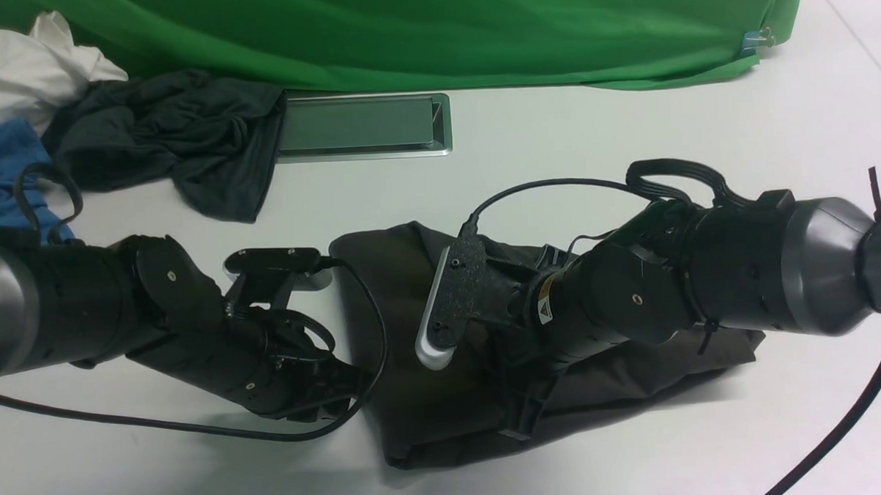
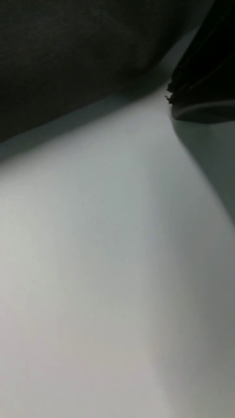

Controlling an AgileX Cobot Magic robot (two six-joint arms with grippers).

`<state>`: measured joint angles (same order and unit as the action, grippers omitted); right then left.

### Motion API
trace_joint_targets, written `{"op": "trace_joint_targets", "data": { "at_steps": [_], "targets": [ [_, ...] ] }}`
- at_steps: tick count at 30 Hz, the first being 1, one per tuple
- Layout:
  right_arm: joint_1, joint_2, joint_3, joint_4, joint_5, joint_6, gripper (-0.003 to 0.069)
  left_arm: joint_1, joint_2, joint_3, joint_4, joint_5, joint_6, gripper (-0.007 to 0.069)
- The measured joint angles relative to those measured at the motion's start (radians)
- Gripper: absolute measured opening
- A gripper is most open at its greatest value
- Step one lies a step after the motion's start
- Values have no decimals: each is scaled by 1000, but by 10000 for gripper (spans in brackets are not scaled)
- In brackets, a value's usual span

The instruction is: Fold a long-sleeved shirt on a white desktop.

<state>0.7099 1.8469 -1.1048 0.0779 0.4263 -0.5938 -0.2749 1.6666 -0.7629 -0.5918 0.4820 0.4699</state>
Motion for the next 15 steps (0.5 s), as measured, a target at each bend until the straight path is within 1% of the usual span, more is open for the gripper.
{"op": "trace_joint_targets", "data": {
  "at_steps": [1, 3, 15],
  "targets": [
    [0, 0, 0, 0, 2, 0, 59, 0, 0, 0, 0, 0, 1, 20],
    [0, 0, 0, 0, 10, 0, 50, 0, 0, 0, 0, 0, 1, 20],
    [-1, 0, -89, 1, 155, -13, 48, 0, 0, 0, 0, 0, 1, 20]
  ]
}}
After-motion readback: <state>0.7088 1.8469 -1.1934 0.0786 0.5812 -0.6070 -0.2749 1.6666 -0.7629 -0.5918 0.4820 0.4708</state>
